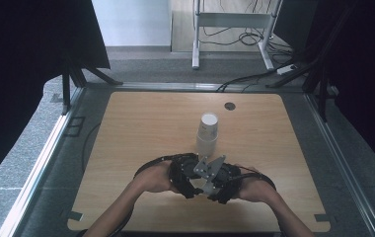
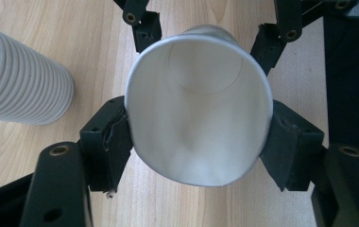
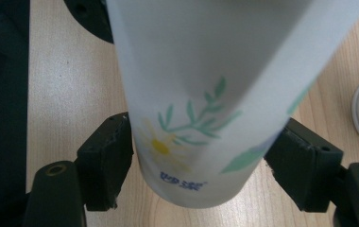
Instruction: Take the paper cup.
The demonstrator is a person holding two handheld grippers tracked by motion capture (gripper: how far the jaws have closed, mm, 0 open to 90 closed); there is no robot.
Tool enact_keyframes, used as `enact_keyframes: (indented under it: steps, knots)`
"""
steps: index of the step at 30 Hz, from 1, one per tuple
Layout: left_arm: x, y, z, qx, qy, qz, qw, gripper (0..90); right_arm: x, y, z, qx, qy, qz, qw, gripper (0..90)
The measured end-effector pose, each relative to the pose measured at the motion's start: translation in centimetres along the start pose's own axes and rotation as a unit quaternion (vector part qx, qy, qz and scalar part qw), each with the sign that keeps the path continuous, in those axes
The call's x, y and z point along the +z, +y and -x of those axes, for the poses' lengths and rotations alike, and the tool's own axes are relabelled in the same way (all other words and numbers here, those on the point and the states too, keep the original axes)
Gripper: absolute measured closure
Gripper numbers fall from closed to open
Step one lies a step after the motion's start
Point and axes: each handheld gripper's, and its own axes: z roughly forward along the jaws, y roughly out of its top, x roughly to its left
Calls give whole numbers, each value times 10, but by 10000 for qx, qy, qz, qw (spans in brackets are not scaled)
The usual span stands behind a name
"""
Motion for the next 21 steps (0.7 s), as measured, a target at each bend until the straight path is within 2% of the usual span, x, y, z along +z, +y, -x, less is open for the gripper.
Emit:
enact_keyframes:
  steps: [6,11,14,16,18,21]
  knots:
    - [1,3,1,38,-26,-63,10000,314,2,1,0,-63,80,12,9999,288]
    - [3,6,1,82,-32,-125,9999,314,3,2,-1,-59,52,-5,10000,312]
    - [4,6,3,37,-42,-100,9999,314,3,2,-1,-18,53,-7,10000,327]
    - [4,7,3,59,-47,-129,9999,314,3,2,0,-94,29,-2,10000,350]
    - [4,7,3,56,-49,-129,9999,314,3,2,-1,-27,64,6,10000,351]
    - [5,7,3,48,-56,-121,9999,313,5,1,0,-148,25,-3,9999,359]
